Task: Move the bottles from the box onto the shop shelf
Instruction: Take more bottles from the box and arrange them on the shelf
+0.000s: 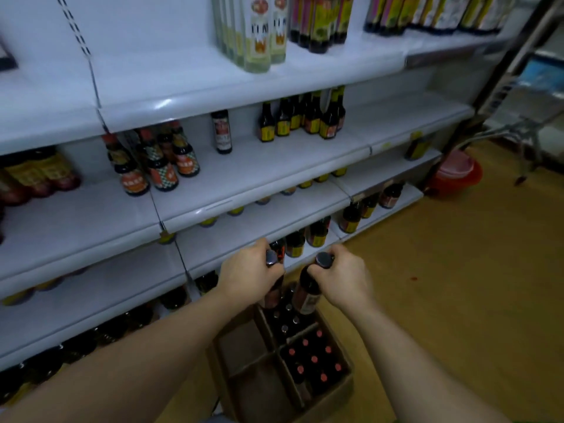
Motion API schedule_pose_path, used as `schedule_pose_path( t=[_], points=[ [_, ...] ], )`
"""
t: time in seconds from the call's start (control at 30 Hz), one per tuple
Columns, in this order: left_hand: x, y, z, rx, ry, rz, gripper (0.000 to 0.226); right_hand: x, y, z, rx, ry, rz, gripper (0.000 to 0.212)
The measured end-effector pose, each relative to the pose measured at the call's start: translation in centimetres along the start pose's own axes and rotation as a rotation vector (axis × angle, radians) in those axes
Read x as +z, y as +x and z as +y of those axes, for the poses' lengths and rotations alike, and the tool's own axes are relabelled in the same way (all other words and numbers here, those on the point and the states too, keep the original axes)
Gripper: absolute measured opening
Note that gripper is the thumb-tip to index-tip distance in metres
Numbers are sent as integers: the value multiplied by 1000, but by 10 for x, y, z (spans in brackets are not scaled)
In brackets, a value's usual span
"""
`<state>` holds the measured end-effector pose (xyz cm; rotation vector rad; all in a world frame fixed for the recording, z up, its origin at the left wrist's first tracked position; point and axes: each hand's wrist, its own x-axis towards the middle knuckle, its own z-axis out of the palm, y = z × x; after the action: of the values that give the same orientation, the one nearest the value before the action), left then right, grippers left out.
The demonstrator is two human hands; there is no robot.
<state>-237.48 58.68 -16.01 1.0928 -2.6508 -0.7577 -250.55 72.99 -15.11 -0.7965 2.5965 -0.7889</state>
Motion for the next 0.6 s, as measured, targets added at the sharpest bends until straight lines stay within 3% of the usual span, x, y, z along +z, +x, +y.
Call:
schedule_pose_path(
  t=[0.6],
  points=[
    [-90, -23, -9, -76, -46, 190, 26, -32, -3, -75, -238, -1, -31, 21]
  ],
)
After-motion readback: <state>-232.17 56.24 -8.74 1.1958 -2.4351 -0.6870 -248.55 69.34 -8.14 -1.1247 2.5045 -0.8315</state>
